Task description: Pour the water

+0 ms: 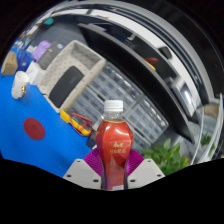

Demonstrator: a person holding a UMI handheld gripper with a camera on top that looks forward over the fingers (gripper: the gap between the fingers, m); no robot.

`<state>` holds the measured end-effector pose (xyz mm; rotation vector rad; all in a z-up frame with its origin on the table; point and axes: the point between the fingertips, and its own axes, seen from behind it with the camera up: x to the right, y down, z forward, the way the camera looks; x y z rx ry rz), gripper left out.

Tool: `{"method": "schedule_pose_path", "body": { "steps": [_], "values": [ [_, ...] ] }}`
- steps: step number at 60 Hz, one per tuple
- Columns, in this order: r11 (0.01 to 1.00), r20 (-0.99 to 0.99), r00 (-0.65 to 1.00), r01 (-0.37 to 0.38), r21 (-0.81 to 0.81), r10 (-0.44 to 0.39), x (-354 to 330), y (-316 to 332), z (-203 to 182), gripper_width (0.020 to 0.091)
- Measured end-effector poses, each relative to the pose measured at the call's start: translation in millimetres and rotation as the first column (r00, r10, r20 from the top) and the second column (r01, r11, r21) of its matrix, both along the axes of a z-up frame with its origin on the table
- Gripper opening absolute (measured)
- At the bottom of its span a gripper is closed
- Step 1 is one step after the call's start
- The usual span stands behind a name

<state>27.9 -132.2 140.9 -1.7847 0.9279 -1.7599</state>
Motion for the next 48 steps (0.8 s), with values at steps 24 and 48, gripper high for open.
{"method": "schedule_pose_path", "body": {
  "steps": [24,48],
  "values": [
    [0.735,-0.027,0.973,-0.19,-0.65,0.228,52.4,217.7,23.8,0.0257],
    [0.208,-0.072,0.954,-0.136,-0.969,0.29,63.5,301.5,17.2,0.0254]
  ]
}}
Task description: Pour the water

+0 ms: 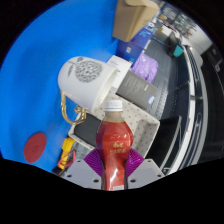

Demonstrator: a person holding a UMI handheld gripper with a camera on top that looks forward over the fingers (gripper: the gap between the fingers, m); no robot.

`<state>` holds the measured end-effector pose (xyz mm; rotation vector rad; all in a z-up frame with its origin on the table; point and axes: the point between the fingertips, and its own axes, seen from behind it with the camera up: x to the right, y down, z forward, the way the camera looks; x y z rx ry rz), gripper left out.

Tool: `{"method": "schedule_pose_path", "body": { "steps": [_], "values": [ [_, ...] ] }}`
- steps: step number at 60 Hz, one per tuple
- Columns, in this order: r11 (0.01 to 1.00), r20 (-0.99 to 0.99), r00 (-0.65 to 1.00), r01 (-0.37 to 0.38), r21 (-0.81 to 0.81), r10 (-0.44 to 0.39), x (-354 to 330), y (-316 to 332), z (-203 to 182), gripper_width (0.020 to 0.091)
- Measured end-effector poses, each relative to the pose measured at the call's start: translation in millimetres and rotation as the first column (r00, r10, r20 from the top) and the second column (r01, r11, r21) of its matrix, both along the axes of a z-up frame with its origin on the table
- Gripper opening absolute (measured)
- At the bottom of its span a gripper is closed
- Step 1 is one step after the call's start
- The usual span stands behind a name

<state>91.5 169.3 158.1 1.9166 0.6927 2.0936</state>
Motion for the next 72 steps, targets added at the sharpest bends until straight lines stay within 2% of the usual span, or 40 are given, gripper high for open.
{"method": "schedule_pose_path", "body": {
  "steps": [11,22,28,34,37,39,46,48,52,57,58,60,64,72],
  "values": [
    [0.992,0.054,0.998,-0.016,-0.124,0.023,0.3,8.4,3.5,0.0257],
    [0.994,0.062,0.998,-0.009,-0.108,0.015,-0.3,3.6,5.7,0.0257],
    [1.0,0.052,0.999,-0.01,0.004,0.01,-0.8,-3.7,15.4,0.0255],
    [0.956,-0.023,1.0,0.025,0.294,-0.02,-2.4,-18.4,23.2,0.0274],
    [0.876,-0.096,0.995,0.072,0.477,-0.029,-4.3,-27.1,19.5,0.028],
    [0.799,-0.159,0.987,0.1,0.592,-0.006,-5.0,-36.0,19.9,0.0282],
    [0.451,-0.23,0.971,0.174,0.875,0.072,-10.2,-45.7,26.7,0.0283],
    [0.343,-0.239,0.964,0.186,0.921,0.119,-9.3,-51.3,29.7,0.0282],
    [0.117,-0.275,0.945,0.257,0.959,0.175,-8.9,-63.1,24.6,0.0283],
    [-0.119,-0.319,0.908,0.36,0.925,0.272,-7.3,-73.5,7.4,0.0282],
    [-0.182,-0.314,0.915,0.364,0.913,0.254,-13.1,-62.1,-2.0,0.0281],
    [-0.237,-0.323,0.892,0.404,0.884,0.317,-7.7,-74.8,-7.0,0.0282],
    [-0.323,-0.327,0.868,0.452,0.831,0.373,-7.1,-79.0,-23.0,0.0282],
    [-0.33,-0.307,0.87,0.44,0.835,0.385,-6.5,-76.5,-42.5,0.0283]
  ]
}}
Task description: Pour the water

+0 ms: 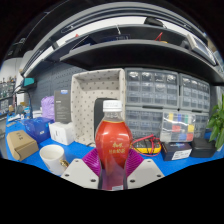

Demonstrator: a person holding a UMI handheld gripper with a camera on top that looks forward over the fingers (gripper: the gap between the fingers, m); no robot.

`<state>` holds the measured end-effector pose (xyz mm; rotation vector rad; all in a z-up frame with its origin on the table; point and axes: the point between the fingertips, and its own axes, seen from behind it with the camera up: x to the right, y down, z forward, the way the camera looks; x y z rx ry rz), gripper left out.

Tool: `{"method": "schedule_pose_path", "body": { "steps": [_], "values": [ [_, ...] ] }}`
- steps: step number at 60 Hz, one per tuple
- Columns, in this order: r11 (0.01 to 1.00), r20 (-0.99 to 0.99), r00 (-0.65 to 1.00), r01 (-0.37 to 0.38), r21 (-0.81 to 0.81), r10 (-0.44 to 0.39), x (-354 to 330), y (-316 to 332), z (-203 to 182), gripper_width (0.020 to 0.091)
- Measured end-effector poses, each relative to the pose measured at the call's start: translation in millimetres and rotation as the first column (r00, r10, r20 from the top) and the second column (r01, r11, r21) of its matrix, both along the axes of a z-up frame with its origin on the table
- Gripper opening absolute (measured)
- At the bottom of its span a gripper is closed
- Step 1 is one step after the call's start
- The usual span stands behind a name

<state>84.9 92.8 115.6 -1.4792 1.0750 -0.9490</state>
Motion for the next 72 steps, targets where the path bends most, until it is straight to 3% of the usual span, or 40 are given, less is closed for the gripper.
{"method": "schedule_pose_path", "body": {
  "steps": [17,20,21,30,34,38,55,72],
  "values": [
    [1.0,0.047,0.999,0.008,0.029,-0.009,-3.8,1.3,-3.8,0.0303],
    [0.999,0.04,0.999,0.009,0.033,-0.01,-3.4,0.8,-3.8,0.0335],
    [0.999,0.038,0.999,0.008,0.032,-0.01,-3.4,0.8,-4.0,0.038],
    [0.999,-0.003,1.0,0.015,0.032,-0.015,-2.7,0.2,-6.1,0.0509],
    [0.999,-0.03,0.999,0.032,0.043,-0.03,-8.6,-2.6,-5.8,0.0709],
    [0.998,-0.017,0.999,0.037,0.051,-0.037,-19.5,-6.9,1.2,0.0769],
    [0.994,0.022,0.995,0.1,0.038,-0.101,-112.0,-23.2,11.4,0.0794],
    [0.967,-0.012,0.968,0.252,0.036,-0.252,-176.3,-65.5,0.0,0.079]
  ]
}}
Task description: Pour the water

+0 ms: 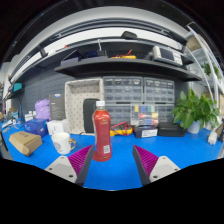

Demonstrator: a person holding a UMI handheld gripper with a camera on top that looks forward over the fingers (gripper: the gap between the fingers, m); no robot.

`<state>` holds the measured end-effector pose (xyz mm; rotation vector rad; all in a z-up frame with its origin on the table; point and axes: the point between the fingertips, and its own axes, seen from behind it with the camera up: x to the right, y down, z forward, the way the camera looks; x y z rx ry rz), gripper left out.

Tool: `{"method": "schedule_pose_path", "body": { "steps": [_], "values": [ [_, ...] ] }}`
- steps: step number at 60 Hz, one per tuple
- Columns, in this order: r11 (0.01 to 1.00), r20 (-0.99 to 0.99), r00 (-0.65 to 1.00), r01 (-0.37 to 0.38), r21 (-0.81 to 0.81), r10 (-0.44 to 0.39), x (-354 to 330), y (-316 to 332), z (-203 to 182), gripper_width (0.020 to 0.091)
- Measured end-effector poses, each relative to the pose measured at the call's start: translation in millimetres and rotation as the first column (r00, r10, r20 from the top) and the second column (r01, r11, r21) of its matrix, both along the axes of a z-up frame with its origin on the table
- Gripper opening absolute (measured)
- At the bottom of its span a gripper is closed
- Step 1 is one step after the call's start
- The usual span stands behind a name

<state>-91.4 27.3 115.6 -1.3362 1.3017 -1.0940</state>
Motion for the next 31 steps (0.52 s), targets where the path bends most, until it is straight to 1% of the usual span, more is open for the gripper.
{"method": "schedule_pose_path", "body": {
  "steps": [11,23,31],
  "values": [
    [0.996,0.031,0.996,0.086,-0.01,-0.086,-19.7,-32.4,6.2,0.0785],
    [0.993,0.063,0.991,0.119,-0.007,-0.119,-34.0,-45.9,19.3,0.0784],
    [0.994,0.092,0.989,0.113,-0.002,-0.112,-37.4,-44.9,28.4,0.0784]
  ]
}}
